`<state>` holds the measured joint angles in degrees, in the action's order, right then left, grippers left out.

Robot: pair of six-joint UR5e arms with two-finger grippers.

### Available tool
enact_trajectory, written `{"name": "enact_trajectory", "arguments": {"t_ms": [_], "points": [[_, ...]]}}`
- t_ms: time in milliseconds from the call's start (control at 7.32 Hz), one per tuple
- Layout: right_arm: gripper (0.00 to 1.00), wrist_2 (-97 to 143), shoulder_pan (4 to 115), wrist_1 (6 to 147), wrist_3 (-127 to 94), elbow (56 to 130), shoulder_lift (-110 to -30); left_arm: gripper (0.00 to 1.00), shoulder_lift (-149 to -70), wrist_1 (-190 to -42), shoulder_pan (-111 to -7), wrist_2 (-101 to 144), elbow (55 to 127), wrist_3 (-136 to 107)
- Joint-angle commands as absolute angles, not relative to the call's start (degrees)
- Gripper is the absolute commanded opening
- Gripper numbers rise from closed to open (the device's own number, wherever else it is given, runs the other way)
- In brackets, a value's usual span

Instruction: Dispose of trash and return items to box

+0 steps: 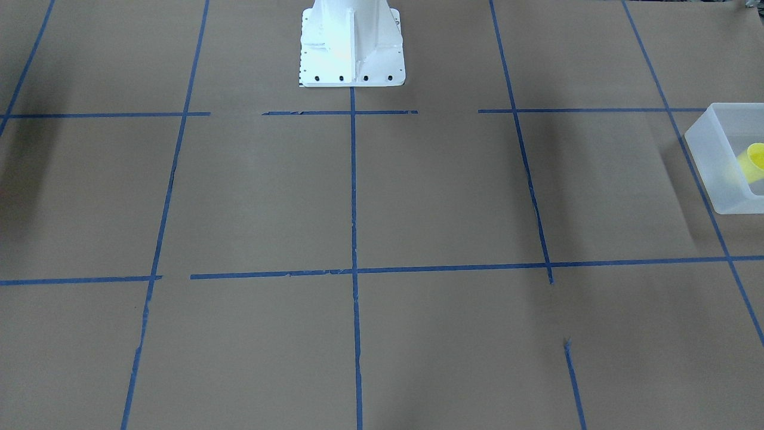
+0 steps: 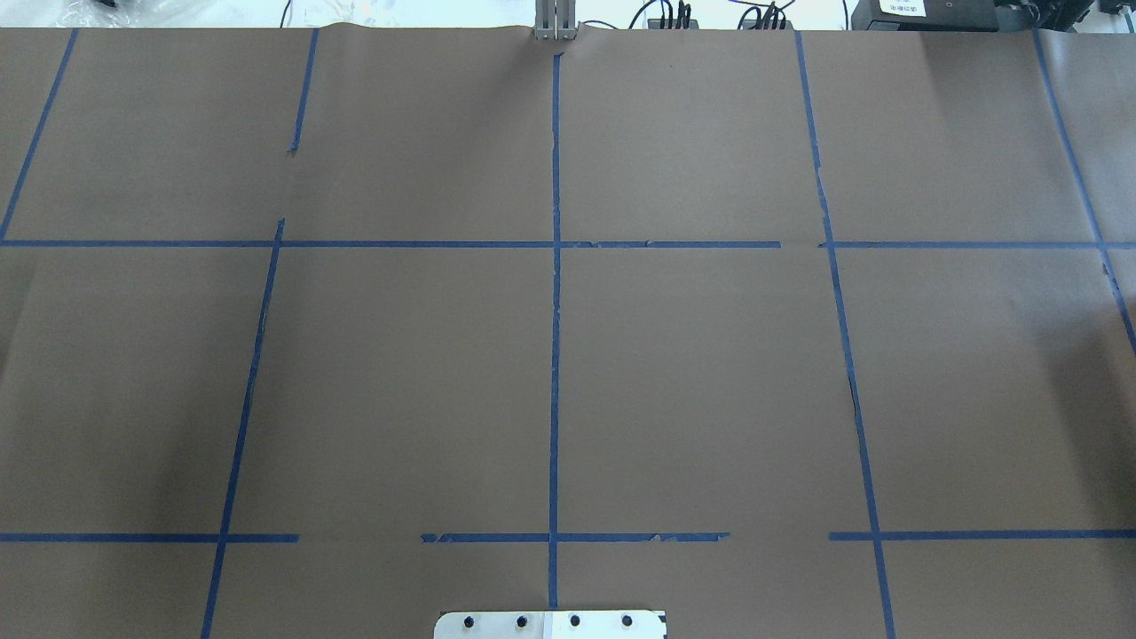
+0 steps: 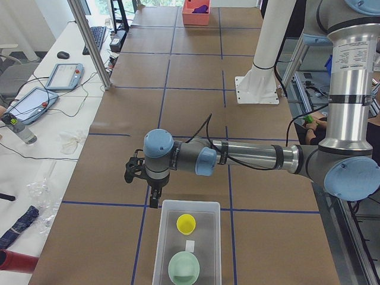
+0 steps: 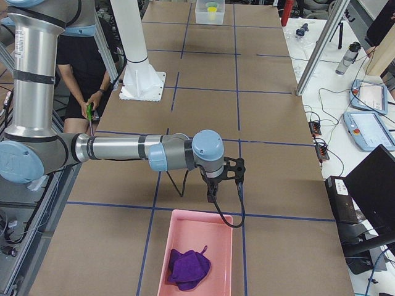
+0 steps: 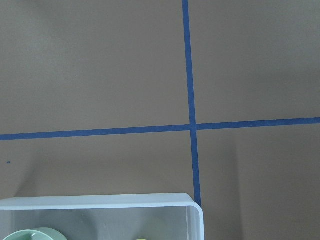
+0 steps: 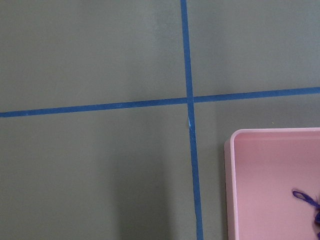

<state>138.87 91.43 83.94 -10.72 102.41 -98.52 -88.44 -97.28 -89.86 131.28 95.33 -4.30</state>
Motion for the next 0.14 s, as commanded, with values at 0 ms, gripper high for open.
{"name": "enact_trajectory", "arguments": {"t_ms": [0], "points": [[1.00, 138.9, 91.4, 83.9, -10.8, 102.4, -98.4, 1.00, -88.5, -97.3, -89.8, 131.3, 95.4, -4.3]]}}
